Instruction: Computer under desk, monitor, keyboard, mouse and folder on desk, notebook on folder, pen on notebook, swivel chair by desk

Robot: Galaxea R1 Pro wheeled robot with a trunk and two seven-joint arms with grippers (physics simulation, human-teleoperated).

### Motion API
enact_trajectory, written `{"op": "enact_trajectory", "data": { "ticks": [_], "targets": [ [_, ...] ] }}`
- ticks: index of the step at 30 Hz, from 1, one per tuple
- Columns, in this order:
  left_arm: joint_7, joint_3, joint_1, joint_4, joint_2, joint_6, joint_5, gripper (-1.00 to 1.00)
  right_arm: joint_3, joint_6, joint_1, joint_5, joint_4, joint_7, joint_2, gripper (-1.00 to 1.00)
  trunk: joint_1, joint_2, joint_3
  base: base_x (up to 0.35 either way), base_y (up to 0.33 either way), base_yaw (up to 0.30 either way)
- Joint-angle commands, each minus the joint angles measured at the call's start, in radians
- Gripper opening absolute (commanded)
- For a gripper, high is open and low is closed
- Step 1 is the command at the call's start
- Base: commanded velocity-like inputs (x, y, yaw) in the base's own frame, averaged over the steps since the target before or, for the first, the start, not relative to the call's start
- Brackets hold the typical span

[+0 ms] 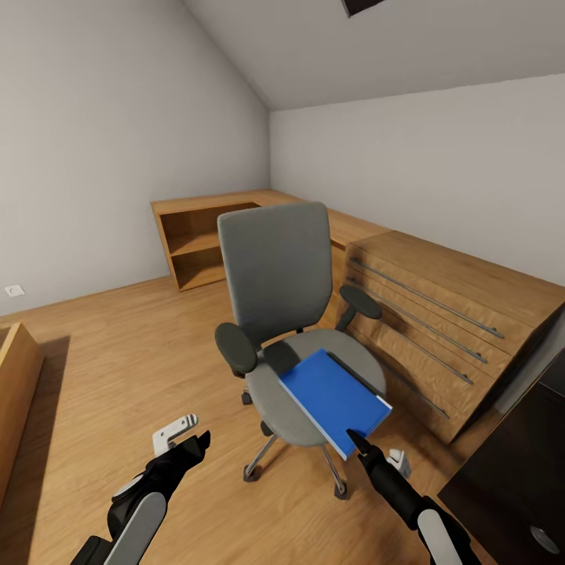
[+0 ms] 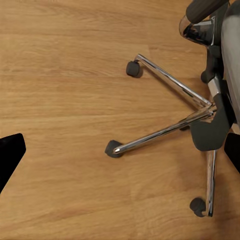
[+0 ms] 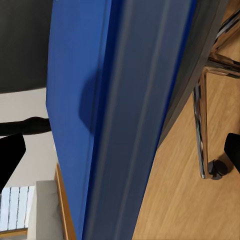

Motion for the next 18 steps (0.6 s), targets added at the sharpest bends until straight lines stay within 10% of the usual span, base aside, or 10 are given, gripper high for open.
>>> {"op": "enact_trajectory", "data": {
  "ticks": [1, 18],
  "targets": [
    [0.008, -0.002, -0.001, -0.001, 0.001, 0.001, 0.007, 1.0, -0.004, 0.009, -0.001, -0.006, 0.0, 0.002, 0.001, 1.0, 0.0, 0.0, -0.001, 0.0, 0.0, 0.0],
    [0.008, -0.002, -0.001, -0.001, 0.002, 0.0, 0.005, 1.0, -0.004, 0.008, -0.001, -0.006, 0.0, 0.002, 0.001, 1.0, 0.0, 0.0, -0.001, 0.017, 0.011, 0.0]
  ]
}}
